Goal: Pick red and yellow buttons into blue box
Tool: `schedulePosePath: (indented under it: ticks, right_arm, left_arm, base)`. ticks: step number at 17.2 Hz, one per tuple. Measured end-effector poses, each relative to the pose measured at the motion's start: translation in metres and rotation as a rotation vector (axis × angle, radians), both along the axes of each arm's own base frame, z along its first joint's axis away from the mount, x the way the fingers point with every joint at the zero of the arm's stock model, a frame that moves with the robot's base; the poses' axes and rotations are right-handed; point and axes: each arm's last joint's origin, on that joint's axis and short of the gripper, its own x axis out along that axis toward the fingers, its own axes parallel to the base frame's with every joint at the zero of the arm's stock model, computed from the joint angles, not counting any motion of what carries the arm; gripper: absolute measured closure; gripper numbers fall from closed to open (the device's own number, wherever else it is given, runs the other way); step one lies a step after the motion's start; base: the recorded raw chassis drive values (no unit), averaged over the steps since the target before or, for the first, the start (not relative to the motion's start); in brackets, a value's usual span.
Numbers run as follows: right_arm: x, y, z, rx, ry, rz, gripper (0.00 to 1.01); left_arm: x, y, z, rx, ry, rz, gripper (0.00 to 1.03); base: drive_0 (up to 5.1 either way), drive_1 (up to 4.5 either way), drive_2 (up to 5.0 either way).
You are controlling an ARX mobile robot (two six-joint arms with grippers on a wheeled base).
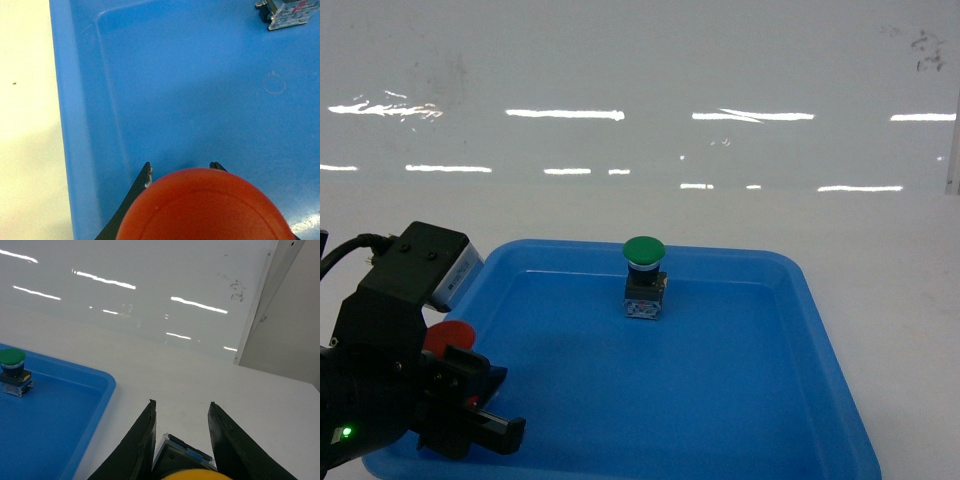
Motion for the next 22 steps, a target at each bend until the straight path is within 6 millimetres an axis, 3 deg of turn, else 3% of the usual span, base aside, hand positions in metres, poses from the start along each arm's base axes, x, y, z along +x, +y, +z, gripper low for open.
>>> schedulePosePath:
  ticks: [7,12,16,19,22]
  right_arm:
    - [0.0,0.0,0.0,0.0,0.0,0.0,0.72]
    - [0.0,0.0,0.0,0.0,0.0,0.0,0.72]
    - [0.0,0.0,0.0,0.0,0.0,0.0,0.72]
    - [0.0,0.0,0.0,0.0,0.0,0.0,0.72]
    - [0.0,0.0,0.0,0.0,0.0,0.0,0.72]
  left_arm:
    - [-0.006,0.006,0.048,-0.098,-0.177,0.028,0.77]
    - [-0.041,0.018,0.086,-0.138,-0.337,0.055,0.77]
    - [-0.073,0.032,0.098,-0.144,-0.409,0.089,0.77]
    - [-0.091,0.029,0.114,-0.182,-0.475,0.096,0.77]
    - [-0.101,0.022,0.114,-0.178,-0.501,0.104,0.77]
  base:
    - [0.0,0.0,0.0]
    - [0.0,0.0,0.0]
    - [0.0,0.0,0.0]
    - [0.0,0.0,0.0]
    - [0.0,0.0,0.0]
